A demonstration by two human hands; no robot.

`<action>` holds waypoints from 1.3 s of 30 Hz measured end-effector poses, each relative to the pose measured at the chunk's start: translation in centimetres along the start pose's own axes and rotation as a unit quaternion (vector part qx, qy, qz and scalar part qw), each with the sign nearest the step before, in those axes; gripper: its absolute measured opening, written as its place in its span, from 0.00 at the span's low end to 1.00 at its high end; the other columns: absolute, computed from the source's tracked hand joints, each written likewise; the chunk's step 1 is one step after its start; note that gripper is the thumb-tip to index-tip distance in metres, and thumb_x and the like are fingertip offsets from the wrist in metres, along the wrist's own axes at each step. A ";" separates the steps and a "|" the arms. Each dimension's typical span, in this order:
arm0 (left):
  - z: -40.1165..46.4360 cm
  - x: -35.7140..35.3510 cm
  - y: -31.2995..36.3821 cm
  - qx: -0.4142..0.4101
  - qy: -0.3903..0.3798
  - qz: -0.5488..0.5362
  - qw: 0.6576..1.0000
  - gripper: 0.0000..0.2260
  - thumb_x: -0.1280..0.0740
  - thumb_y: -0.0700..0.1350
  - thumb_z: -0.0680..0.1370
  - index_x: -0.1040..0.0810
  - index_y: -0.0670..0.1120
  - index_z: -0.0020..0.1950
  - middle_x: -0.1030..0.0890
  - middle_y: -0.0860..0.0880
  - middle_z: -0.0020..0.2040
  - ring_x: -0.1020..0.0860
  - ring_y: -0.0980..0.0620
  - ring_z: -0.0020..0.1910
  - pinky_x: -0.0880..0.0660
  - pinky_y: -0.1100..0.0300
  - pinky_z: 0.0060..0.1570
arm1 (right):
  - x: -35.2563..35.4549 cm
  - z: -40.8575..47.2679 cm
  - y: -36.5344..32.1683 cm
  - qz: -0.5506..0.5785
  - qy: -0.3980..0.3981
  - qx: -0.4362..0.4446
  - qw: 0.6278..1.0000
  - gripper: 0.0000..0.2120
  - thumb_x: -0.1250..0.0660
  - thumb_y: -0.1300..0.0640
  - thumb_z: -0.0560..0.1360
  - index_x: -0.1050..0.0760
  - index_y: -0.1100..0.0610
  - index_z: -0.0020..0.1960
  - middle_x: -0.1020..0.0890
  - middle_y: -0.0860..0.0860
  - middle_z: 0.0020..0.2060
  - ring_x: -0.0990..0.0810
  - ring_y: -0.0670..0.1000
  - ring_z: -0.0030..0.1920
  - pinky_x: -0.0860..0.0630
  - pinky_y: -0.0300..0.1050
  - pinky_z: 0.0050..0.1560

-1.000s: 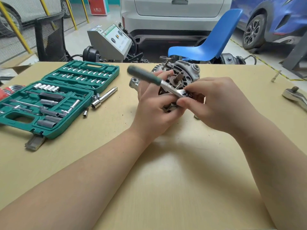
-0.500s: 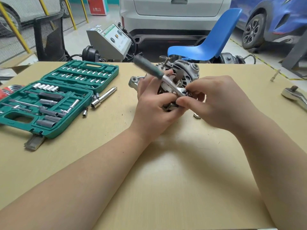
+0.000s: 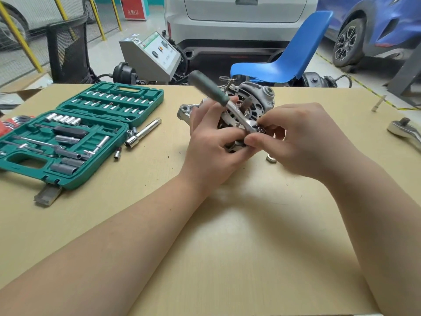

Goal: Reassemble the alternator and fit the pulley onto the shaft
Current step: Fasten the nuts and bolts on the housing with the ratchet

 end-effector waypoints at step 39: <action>0.1 0.0 -0.2 -0.017 -0.004 -0.002 1.000 0.05 0.20 0.48 0.77 0.09 0.48 0.49 0.22 0.38 0.71 0.30 0.35 0.75 0.34 0.31 0.73 | -0.4 -0.3 0.7 0.032 -0.016 0.007 0.999 0.16 0.28 0.42 0.72 0.16 0.50 0.54 0.20 0.44 0.37 0.21 0.52 0.39 0.22 0.53 0.42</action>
Point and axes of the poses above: each hand's wrist, its own z-axis towards the middle knuckle, its own x-axis out of the back of the hand, y = z × x, the point moved 8 cm from there along z, towards the middle knuckle
